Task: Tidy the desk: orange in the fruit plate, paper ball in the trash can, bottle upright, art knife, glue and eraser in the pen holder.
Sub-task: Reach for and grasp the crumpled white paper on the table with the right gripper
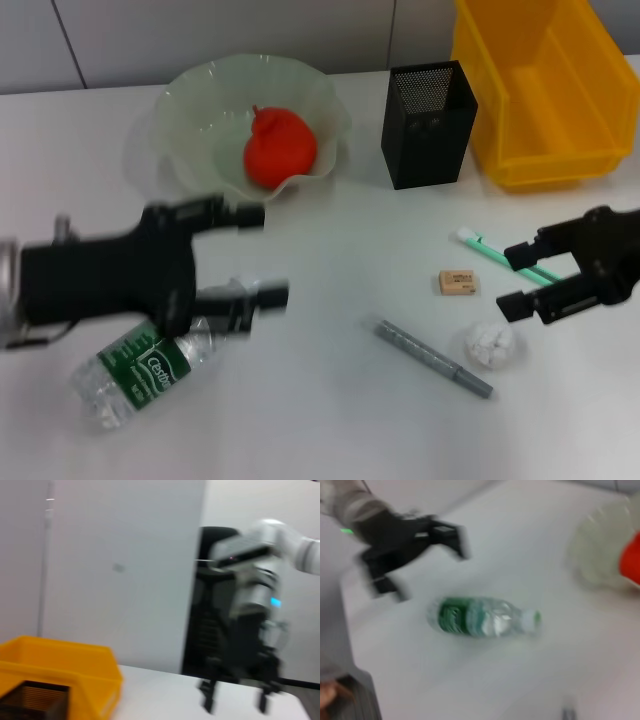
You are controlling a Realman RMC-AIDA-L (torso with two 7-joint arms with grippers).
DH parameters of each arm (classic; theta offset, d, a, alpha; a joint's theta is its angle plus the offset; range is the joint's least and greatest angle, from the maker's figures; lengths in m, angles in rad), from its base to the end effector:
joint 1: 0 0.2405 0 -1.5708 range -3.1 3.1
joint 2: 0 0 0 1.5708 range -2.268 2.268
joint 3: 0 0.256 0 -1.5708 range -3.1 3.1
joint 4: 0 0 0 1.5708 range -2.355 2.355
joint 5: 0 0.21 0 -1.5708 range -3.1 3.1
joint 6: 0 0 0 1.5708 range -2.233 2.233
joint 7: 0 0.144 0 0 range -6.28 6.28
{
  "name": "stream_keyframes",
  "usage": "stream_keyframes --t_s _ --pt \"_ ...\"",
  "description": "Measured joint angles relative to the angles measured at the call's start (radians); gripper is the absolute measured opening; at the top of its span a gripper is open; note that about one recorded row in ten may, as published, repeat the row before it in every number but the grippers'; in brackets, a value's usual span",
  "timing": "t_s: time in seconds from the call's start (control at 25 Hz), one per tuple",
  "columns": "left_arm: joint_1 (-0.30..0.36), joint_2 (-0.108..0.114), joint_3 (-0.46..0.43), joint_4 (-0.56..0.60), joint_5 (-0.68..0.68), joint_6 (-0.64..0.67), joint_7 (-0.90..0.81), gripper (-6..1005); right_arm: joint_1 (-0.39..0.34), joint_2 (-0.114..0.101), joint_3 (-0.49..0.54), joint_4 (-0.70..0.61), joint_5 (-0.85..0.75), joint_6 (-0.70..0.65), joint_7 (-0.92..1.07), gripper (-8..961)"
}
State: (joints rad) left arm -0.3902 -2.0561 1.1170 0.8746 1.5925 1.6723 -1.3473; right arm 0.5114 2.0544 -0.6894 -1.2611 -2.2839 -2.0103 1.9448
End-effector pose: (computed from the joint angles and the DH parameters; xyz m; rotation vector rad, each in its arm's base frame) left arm -0.2119 0.2988 0.0050 -2.8801 -0.2361 -0.9405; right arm 0.2329 0.3023 0.0862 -2.9175 0.8785 0.2018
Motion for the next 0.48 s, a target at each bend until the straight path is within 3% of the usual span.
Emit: stream_keyframes --t_s 0.16,0.36,0.48 --pt "0.062 0.006 0.002 -0.004 0.012 0.115 0.058 848 0.075 -0.01 -0.12 -0.131 -0.129 -0.017 0.22 799" --pt "0.087 0.006 0.009 -0.013 0.017 0.13 0.061 846 0.188 -0.013 -0.293 -0.176 -0.341 -0.04 0.452 798" --pt "0.096 0.006 0.008 -0.019 0.027 0.144 0.061 846 0.217 -0.01 -0.349 -0.177 -0.403 -0.041 0.512 798"
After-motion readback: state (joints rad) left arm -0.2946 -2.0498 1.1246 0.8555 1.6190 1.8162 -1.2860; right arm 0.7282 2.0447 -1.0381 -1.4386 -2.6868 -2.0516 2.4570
